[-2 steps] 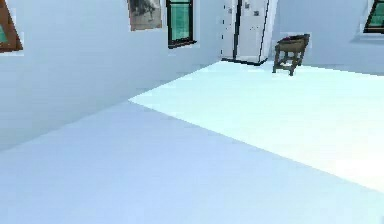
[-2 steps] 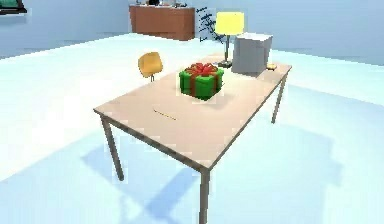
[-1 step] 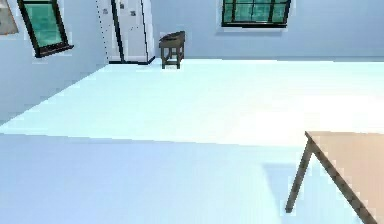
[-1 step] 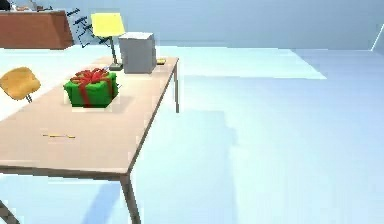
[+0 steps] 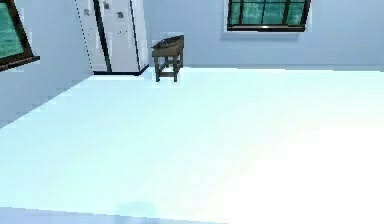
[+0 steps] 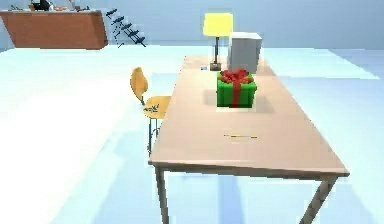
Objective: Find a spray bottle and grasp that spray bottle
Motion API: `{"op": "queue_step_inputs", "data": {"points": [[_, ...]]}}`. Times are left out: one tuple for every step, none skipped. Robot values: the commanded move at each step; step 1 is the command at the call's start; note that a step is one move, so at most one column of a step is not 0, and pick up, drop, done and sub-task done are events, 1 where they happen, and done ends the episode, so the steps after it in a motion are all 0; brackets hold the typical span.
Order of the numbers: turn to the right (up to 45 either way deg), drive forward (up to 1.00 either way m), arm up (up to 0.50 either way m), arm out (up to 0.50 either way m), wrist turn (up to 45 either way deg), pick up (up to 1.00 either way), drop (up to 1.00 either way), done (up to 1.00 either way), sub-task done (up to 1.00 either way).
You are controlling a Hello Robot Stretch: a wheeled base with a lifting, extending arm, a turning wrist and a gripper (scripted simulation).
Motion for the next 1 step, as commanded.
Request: {"op": "queue_step_inputs", "data": {"points": [[0.0, 1.00, 0.00, 0.00, 0.0, 0.00, 0.00, 0.00, 0.00]]}}
